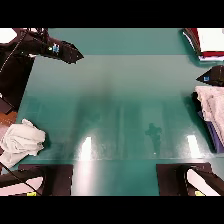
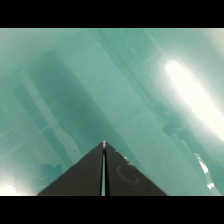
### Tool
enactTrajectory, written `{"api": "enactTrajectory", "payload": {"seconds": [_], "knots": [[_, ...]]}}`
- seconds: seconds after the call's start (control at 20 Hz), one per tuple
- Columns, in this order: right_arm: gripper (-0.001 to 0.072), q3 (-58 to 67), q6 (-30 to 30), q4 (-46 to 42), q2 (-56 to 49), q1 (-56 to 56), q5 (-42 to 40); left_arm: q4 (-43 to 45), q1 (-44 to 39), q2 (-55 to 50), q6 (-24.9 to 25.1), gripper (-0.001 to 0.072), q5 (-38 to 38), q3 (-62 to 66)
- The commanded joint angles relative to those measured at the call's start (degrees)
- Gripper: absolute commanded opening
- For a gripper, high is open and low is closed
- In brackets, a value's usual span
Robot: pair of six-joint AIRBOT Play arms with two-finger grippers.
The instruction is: Fold the shirts.
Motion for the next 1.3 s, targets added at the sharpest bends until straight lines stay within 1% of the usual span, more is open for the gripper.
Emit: {"api": "enactTrajectory", "payload": {"seconds": [0.0, 0.55, 0.75, 0.8, 0.85, 0.9, 0.95, 1.0, 1.1, 1.15, 1.2, 1.25], "knots": [[0.0021, 0.07, 0.02, 0.04, -0.02, 0.09, 0.11, 0.00, -0.02, 0.04, 0.00, 0.0025, 0.00, 0.00], [0.0021, 0.07, 0.02, 0.11, -0.02, 0.09, 0.13, 0.02, -0.02, 0.04, 0.00, 0.0026, 0.02, 0.00], [0.0021, 0.07, 0.02, 0.11, -0.02, 0.09, 0.00, -2.16, -0.04, 0.04, -0.09, 0.0026, 2.29, 0.00], [0.0022, 0.07, 0.02, 0.11, -0.02, 0.09, -0.13, -2.05, 0.00, 0.04, -0.72, 0.0026, 2.47, 0.09], [0.0021, 0.07, 0.02, 0.11, -0.02, 0.09, -0.11, -1.03, 0.68, 0.13, -3.61, 0.0026, -0.07, 0.94], [0.0021, 0.07, 0.00, 0.09, -0.02, 0.09, -0.11, 1.07, 1.64, 0.17, -6.43, 0.0026, -4.85, 2.29], [0.0021, 0.07, 0.00, 0.09, -0.02, 0.09, -0.11, 5.14, 2.71, 0.50, -8.35, 0.0025, -11.47, 3.67], [0.0021, 0.07, 0.00, 0.07, -0.02, 0.09, -0.09, 11.13, 3.26, 1.55, -10.25, 0.0025, -16.76, 3.74], [0.0021, 0.07, -0.02, 0.07, -0.02, 0.09, -0.13, 27.65, 3.43, 4.42, -13.66, 0.0026, -24.76, 1.84], [0.0021, 0.07, -0.09, 0.07, -0.02, 0.09, -0.20, 35.89, 3.43, 6.01, -15.93, 0.0052, -27.85, -0.44], [0.0021, 0.07, -0.68, 0.07, -0.02, 0.09, -0.31, 41.81, 3.43, 7.21, -17.94, 0.0336, -30.49, -3.10], [0.0021, 0.07, -1.38, 0.07, -0.02, 0.09, -0.33, 46.05, 3.43, 8.17, -20.13, 0.0684, -32.52, -6.56]]}}
